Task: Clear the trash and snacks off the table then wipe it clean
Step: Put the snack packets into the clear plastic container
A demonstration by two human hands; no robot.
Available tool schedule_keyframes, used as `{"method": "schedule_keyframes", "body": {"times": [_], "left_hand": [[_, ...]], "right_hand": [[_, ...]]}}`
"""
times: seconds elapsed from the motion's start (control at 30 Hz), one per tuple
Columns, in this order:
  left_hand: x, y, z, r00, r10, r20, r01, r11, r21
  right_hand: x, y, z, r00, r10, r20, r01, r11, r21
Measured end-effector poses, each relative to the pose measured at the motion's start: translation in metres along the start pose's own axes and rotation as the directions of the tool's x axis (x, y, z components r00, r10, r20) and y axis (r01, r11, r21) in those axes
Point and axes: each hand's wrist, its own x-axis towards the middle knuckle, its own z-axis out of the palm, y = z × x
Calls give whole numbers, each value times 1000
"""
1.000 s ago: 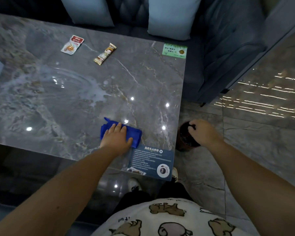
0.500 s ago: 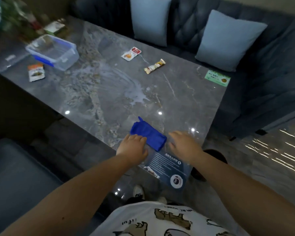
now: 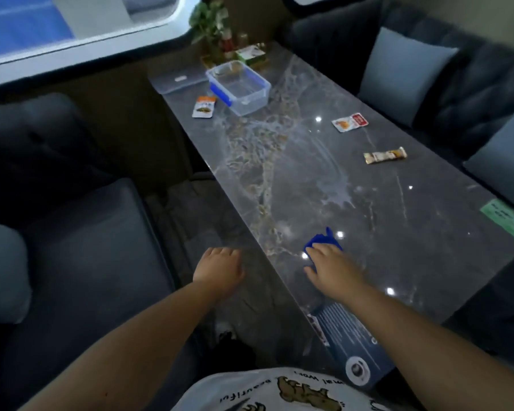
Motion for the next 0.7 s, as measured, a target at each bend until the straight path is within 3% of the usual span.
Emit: {"method": "schedule_keyframes", "body": {"times": [0.37,0.7], "left_hand": [[30,-151,-18,990,-142,18,142,990,5],[54,-250,-49,987,-144,74,141,989,44]], "right_hand": [[147,-77,0,996,-75,46,77,997,-23],[249,-128,-14,995,-83,62,85,996,-32]]}}
